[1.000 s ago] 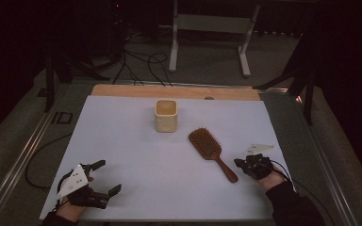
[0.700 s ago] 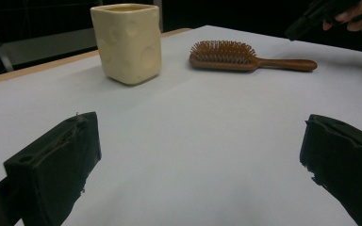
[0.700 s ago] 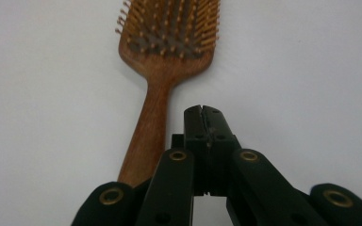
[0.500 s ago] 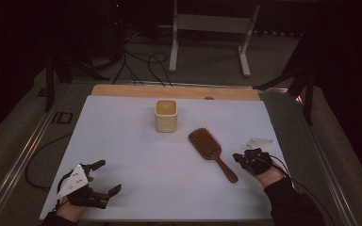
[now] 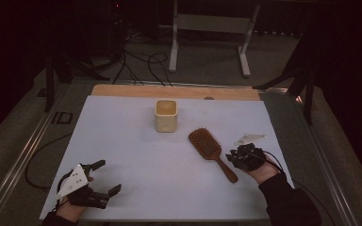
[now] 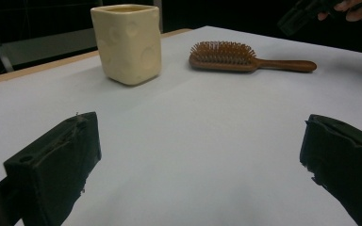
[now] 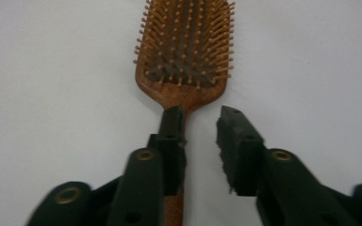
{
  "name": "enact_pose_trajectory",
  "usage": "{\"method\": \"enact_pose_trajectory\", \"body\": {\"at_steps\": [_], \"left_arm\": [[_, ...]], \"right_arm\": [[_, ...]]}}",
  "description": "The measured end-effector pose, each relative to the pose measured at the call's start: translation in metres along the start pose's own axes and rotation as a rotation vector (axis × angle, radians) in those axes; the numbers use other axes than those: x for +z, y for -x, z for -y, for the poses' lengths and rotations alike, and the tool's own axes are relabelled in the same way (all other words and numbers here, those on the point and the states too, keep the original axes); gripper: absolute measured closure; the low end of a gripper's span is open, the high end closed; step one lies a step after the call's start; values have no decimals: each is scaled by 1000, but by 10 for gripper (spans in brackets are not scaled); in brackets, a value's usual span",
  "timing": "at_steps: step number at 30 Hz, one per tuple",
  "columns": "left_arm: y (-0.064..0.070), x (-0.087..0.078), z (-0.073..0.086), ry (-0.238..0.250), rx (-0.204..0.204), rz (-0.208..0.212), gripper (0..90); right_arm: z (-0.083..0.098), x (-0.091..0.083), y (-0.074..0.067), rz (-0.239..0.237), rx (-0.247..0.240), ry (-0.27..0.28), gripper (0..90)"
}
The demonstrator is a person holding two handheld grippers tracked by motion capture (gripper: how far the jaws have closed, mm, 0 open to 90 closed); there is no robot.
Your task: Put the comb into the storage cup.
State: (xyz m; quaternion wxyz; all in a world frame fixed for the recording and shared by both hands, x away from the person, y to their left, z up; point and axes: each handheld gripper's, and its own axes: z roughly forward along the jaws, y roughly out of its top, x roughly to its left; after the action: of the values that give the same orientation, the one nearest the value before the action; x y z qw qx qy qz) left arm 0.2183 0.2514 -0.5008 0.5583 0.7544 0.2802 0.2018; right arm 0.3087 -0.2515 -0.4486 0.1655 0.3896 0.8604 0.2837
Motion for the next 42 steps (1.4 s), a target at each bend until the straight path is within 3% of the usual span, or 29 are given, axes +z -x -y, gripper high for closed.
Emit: {"method": "enact_pose_trajectory", "body": {"at_steps": [1,2,4,5,7,10,12,13,15,17,26,27,29,30,39,42], "left_arm": [[0,0,0,0,1,0,1],[0,0,0,0,1,0,1],[0,0,0,0,0,0,1],[0,0,0,1,0,0,1],[0,0,0,0,1,1,1],[0,0,0,0,2,1,0],[0,0,0,-1,2,1,0],[0,0,0,-2,3,1,0],[0,0,0,-2,3,2,0],[0,0,0,-3,3,1,0],[0,0,0,-3,2,2,0],[0,0,0,-3,3,2,0],[0,0,0,-1,0,3,0],[0,0,0,-2,1,3,1],[0,0,0,-1,-1,4,0],[0,0,0,-1,-2,6,0]], "right_arm": [[-2,2,-1,-6,7,-16,618],[-2,2,-1,-6,7,-16,618],[-4,7,-1,-15,16,-35,493],[-4,7,-1,-15,16,-35,493],[-6,12,-1,-20,15,-52,408],[-7,15,-2,-30,14,-60,378],[-8,20,-4,-38,5,-84,284],[-8,20,-4,-38,5,-84,284],[-9,27,-5,-43,5,-115,174],[-10,31,-5,-48,3,-134,139],[-11,43,-7,-67,13,-192,119],[-12,48,-8,-76,15,-231,127],[-11,49,-8,-80,9,-241,128],[-11,53,-9,-80,13,-271,134],[-17,63,-11,-83,2,-331,101],[-19,66,-12,-68,-16,-360,154]]}}
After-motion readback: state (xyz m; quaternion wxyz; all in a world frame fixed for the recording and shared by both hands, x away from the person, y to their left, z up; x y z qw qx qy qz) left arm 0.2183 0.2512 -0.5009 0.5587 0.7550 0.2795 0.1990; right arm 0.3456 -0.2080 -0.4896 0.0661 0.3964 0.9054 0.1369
